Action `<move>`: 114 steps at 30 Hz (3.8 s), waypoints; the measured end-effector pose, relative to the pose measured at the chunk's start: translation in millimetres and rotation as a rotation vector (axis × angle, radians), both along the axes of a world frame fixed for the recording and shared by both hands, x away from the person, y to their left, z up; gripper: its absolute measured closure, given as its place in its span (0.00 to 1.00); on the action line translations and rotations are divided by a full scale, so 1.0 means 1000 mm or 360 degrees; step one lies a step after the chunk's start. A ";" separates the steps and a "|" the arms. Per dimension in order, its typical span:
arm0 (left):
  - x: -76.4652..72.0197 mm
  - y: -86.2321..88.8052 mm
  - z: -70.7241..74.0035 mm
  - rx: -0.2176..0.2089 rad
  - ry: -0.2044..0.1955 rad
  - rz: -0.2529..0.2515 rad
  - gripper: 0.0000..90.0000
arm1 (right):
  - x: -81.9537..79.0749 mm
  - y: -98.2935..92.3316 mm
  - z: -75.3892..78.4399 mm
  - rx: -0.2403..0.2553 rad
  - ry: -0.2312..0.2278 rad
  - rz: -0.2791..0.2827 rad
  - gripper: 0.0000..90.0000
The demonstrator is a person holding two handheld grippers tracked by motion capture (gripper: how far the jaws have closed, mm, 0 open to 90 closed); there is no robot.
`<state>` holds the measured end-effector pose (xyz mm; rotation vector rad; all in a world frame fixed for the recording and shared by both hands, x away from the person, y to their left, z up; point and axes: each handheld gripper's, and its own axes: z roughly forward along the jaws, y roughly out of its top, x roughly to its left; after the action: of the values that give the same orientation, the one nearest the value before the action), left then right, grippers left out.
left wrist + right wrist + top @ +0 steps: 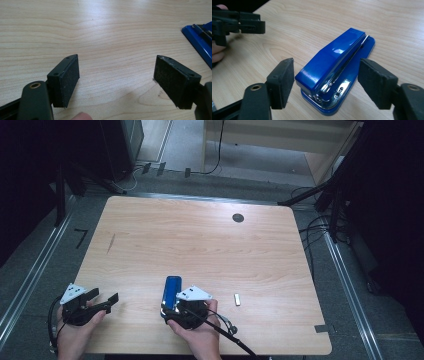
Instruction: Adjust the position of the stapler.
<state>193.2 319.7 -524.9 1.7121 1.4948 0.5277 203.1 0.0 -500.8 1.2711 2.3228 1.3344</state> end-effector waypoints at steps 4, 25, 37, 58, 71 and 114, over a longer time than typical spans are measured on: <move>0.000 -0.001 0.000 0.0007 0.0001 0.0001 0.24 | 0.000 0.009 -0.004 -0.0031 0.0010 0.0015 0.33; 0.001 -0.001 -0.001 0.0007 0.0010 -0.0010 0.24 | 0.001 0.010 -0.012 -0.0192 -0.0062 -0.0052 0.54; 0.001 -0.002 -0.001 0.0013 0.0012 -0.0015 0.25 | 0.013 -0.006 -0.018 -0.0284 -0.0129 -0.0187 0.71; 0.000 -0.003 -0.001 0.0017 0.0009 -0.0027 0.26 | 0.031 -0.054 -0.018 -0.0352 -0.0212 0.0058 0.74; -0.002 -0.007 -0.001 0.0053 -0.0005 -0.0057 0.26 | 0.030 -0.088 -0.020 -0.0337 -0.0245 0.0213 0.74; -0.006 -0.146 -0.004 -0.0048 -0.0076 -0.0663 0.78 | -0.011 -0.175 -0.011 0.0040 -0.0338 0.0263 0.61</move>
<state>186.9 173.4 -528.7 1.9039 1.0635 0.3193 192.0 -175.3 -512.1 0.9092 2.3088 1.4732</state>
